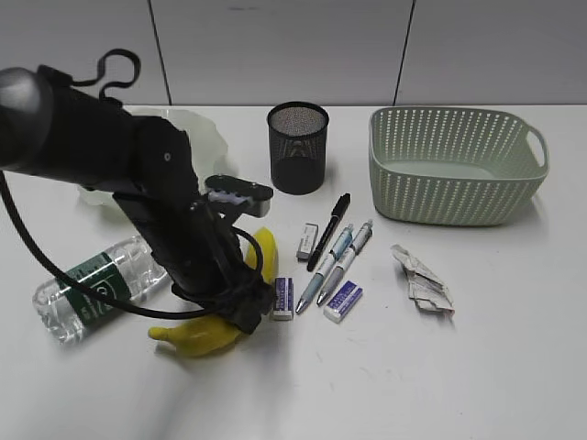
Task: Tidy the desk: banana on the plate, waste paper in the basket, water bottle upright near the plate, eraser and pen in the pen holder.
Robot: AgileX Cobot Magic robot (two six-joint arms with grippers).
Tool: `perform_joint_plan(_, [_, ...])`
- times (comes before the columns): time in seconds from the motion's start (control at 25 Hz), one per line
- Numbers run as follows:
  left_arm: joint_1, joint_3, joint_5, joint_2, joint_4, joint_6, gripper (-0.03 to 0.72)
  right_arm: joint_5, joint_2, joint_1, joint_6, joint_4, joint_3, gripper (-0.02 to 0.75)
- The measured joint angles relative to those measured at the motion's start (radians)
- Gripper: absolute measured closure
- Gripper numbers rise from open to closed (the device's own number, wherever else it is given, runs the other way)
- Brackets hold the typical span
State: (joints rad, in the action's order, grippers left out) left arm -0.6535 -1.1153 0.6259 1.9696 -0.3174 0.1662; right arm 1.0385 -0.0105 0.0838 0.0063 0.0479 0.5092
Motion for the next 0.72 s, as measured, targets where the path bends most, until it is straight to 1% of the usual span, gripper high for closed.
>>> perform_joint_plan(0.12, [0.000,0.001,0.040,-0.076,-0.045,-0.001,0.356,0.000,0.000,0.000,0.000,0.000,0.000,0.258])
perform_joint_plan(0.24, [-0.001,0.001,0.039,-0.193,-0.055,-0.014,0.356,0.000,0.000,0.000,0.000,0.000,0.000,0.258])
perform_joint_plan(0.32, [0.006,0.001,0.016,-0.275,-0.023,-0.048,0.356,0.000,0.000,0.000,0.000,0.000,0.000,0.258])
perform_joint_plan(0.4, [0.031,0.001,-0.020,-0.336,0.043,-0.097,0.356,0.000,0.000,0.000,0.000,0.000,0.000,0.258])
perform_joint_plan(0.52, [0.125,0.000,-0.089,-0.380,0.124,-0.158,0.356,0.000,0.000,0.000,0.000,0.000,0.000,0.258])
perform_joint_plan(0.56, [0.169,0.000,-0.118,-0.380,0.136,-0.166,0.356,0.000,0.000,0.000,0.000,0.000,0.000,0.258])
perform_joint_plan(0.64, [0.258,0.000,-0.175,-0.362,0.143,-0.174,0.356,0.000,0.000,0.000,0.000,0.000,0.000,0.258])
perform_joint_plan(0.72, [0.326,0.000,-0.247,-0.326,0.129,-0.176,0.356,0.000,0.000,0.000,0.000,0.000,0.000,0.258])
